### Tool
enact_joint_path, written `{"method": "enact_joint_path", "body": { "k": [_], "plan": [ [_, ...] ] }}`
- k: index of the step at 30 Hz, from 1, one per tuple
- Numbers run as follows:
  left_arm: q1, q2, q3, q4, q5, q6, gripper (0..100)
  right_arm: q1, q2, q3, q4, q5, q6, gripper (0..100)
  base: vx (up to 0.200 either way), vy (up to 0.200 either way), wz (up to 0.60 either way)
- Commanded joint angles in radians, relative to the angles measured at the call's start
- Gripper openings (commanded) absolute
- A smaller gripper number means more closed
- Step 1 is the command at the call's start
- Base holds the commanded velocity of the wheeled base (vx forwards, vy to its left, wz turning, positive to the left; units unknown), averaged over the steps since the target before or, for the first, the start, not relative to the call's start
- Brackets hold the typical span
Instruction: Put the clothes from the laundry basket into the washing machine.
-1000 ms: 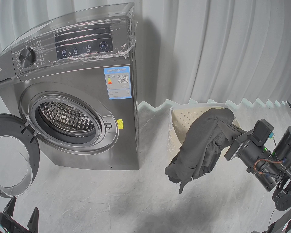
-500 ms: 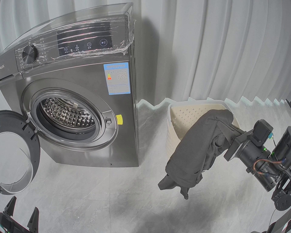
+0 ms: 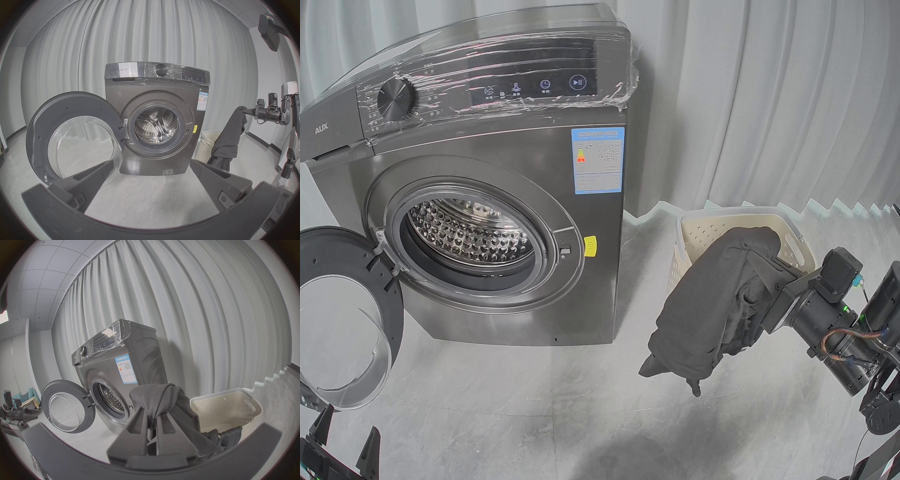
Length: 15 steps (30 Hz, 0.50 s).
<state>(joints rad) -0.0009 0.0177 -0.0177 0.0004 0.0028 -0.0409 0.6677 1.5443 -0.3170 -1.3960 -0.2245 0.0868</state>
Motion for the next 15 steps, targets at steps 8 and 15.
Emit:
{"method": "enact_joint_path", "body": {
  "k": [8,15],
  "plan": [
    [0.001,-0.016,0.016,0.001,0.002,-0.001,100,0.007,-0.001,0.003,-0.001,0.001,-0.001,0,0.0,0.2,0.0],
    [0.001,-0.016,0.016,0.0,0.002,0.001,100,0.007,-0.004,0.007,-0.001,0.001,0.001,0,0.0,0.057,0.0]
  ]
}}
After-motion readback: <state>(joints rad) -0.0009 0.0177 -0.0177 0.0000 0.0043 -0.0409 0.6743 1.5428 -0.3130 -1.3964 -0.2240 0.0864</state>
